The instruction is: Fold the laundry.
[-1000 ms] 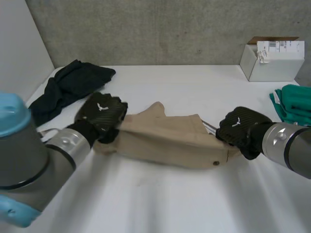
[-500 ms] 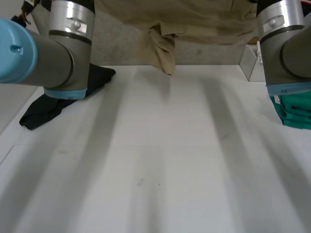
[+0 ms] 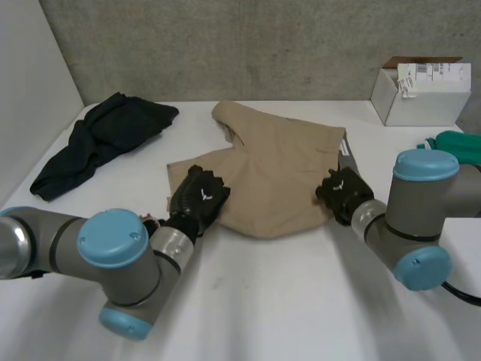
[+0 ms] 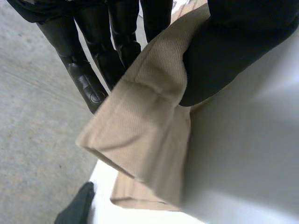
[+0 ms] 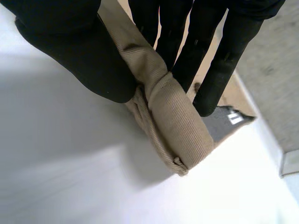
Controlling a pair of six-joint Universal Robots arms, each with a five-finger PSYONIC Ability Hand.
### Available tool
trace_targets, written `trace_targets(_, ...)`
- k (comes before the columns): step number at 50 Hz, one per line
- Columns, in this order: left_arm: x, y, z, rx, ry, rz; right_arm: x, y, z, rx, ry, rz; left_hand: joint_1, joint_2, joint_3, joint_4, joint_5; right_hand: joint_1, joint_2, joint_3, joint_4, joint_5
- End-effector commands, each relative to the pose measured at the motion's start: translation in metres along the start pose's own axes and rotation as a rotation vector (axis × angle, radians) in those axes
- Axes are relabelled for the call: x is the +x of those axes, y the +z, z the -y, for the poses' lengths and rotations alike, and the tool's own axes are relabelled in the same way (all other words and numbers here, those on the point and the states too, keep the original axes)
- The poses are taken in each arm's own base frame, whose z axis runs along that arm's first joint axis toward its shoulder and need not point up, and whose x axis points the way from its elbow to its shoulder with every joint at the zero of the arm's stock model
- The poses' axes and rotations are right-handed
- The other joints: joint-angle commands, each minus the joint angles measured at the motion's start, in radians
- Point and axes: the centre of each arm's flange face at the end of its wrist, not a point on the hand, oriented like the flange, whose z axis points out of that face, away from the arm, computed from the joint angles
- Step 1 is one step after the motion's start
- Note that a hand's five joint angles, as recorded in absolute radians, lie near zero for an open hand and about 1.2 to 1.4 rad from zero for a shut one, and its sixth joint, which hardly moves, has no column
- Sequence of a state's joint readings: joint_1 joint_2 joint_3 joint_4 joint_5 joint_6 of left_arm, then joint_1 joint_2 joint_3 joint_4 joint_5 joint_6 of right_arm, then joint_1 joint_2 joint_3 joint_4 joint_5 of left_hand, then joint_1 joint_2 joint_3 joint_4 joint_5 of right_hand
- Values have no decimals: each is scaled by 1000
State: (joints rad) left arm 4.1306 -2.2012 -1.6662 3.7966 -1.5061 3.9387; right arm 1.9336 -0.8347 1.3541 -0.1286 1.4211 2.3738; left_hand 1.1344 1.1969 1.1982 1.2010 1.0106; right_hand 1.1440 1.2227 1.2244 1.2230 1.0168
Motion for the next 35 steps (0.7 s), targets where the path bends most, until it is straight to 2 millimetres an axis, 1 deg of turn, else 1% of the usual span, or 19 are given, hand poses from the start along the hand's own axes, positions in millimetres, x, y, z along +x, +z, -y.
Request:
trace_targets(1,-29,-46,26,-104,2,4,11,-56,19,-56,11,42,262,199,198,195,211,252,174,172,173,205)
trace_targets(4,-36,-65,34,-138,3,-9,10,-74,23,-83,6,69,262,199,198,195,211,252,174,172,173,205)
trace_targets(5,-40,-80,38,-171,4,-27,9,-86,24,-108,10,97,262,199,198,195,211,252,174,172,173,205)
trace_targets(8,-43,-103,43,-226,7,-73,8,-105,28,-147,7,146,262,199,198,195,211,252,174,172,173,205)
trace_targets(9,-43,-118,50,-252,11,-113,7,-119,29,-181,-7,180,262,199,198,195,211,252,174,172,173,205)
trace_targets(12,-41,-142,58,-297,18,-193,3,-140,28,-243,-48,254,262,199,198,195,211,252,174,172,173,205)
trace_targets(13,-41,-155,62,-336,11,-246,1,-152,26,-289,-76,299,262,199,198,195,211,252,174,172,173,205)
trace_targets(15,-40,-166,63,-378,5,-298,-1,-163,21,-331,-99,346,262,199,198,195,211,252,174,172,173,205)
trace_targets(16,-38,-172,64,-403,2,-326,-3,-171,20,-356,-117,380,262,199,198,195,211,252,174,172,173,205)
trace_targets(17,-39,-176,66,-424,-20,-349,-3,-173,20,-357,-120,386,262,199,198,195,211,252,174,172,173,205)
trace_targets(22,-47,-160,72,-377,-104,-268,0,-177,24,-330,-126,362,262,199,198,195,211,252,174,172,173,205)
trace_targets(24,-49,-157,72,-372,-109,-258,0,-177,24,-330,-125,360,262,199,198,195,211,252,174,172,173,205)
trace_targets(28,-43,-152,66,-395,-96,-283,-3,-177,22,-336,-125,371,262,199,198,195,211,252,174,172,173,205)
trace_targets(30,-35,-146,58,-421,-78,-314,-3,-174,21,-337,-129,370,262,199,198,195,211,252,174,172,173,205)
trace_targets(32,-30,-136,51,-437,-54,-331,-1,-168,20,-335,-132,366,262,199,198,195,211,252,174,172,173,205)
trace_targets(33,-27,-120,44,-447,-24,-337,-2,-154,14,-341,-139,370,262,199,198,195,211,252,174,172,173,205)
trace_targets(35,-26,-98,35,-455,13,-328,0,-135,13,-331,-157,343,262,199,198,195,211,252,174,172,173,205)
